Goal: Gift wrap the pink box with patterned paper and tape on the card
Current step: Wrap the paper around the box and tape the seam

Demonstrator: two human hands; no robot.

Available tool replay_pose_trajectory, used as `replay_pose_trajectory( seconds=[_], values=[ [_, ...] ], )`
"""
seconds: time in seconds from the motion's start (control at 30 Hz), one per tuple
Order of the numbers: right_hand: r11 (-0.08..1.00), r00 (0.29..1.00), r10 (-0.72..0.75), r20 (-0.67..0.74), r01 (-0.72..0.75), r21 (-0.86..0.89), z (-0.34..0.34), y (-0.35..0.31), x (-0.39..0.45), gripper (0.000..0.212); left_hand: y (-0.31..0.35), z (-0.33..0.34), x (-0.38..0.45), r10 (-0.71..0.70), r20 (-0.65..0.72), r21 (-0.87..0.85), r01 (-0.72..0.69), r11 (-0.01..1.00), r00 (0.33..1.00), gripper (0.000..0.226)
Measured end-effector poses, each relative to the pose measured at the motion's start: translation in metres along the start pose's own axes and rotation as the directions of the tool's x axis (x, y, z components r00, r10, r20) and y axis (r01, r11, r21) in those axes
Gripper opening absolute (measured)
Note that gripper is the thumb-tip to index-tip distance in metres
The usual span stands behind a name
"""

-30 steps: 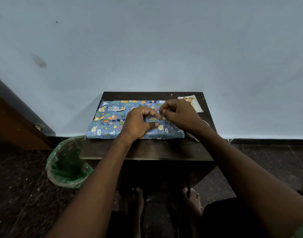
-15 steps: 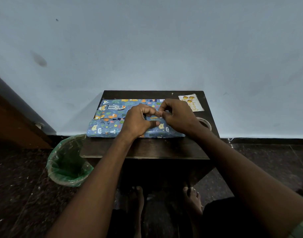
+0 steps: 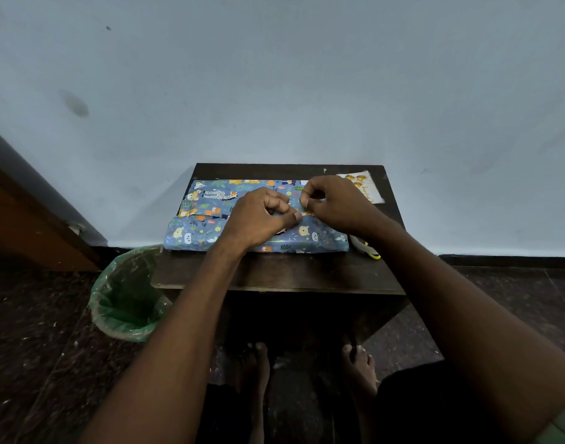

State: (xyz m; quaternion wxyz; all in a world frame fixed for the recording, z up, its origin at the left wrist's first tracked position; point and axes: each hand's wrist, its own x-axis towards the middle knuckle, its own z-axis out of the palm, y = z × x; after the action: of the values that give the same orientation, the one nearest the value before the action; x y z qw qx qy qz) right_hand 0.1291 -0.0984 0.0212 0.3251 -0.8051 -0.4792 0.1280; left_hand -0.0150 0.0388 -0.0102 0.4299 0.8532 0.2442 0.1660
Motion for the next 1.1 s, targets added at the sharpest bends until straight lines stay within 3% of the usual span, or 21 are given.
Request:
replay_pose_trajectory(
  seconds=[0.4,0.6,0.7,0.93,1.1],
  values=[
    [0.994,0.999,-0.039,0.001,0.039,-0.098,0.006,-0.001,0.000,0.010,0.009,0.007,0.000,-0.066,-0.024,0.041,0.067,0.997,0.997,0.021],
    [0.979,0.997,-0.080,-0.010,0.077,-0.191,0.014,0.004,0.007,0.011,0.023,0.016,0.004,-0.288,-0.132,0.107,0.302,0.947,0.949,0.038],
    [0.973,0.996,-0.090,-0.018,0.084,-0.213,0.017,0.005,0.009,0.009,0.031,0.017,0.007,-0.328,-0.161,0.187,0.355,0.916,0.931,0.037],
    [0.970,0.995,-0.094,-0.031,0.085,-0.228,0.021,0.007,0.015,0.008,0.040,0.021,0.018,-0.294,-0.141,0.406,0.326,0.854,0.945,0.044],
    [0.971,0.995,-0.094,-0.042,0.083,-0.223,0.021,0.007,0.016,0.008,0.038,0.017,0.019,-0.328,-0.109,0.469,0.339,0.815,0.939,0.046]
  ],
)
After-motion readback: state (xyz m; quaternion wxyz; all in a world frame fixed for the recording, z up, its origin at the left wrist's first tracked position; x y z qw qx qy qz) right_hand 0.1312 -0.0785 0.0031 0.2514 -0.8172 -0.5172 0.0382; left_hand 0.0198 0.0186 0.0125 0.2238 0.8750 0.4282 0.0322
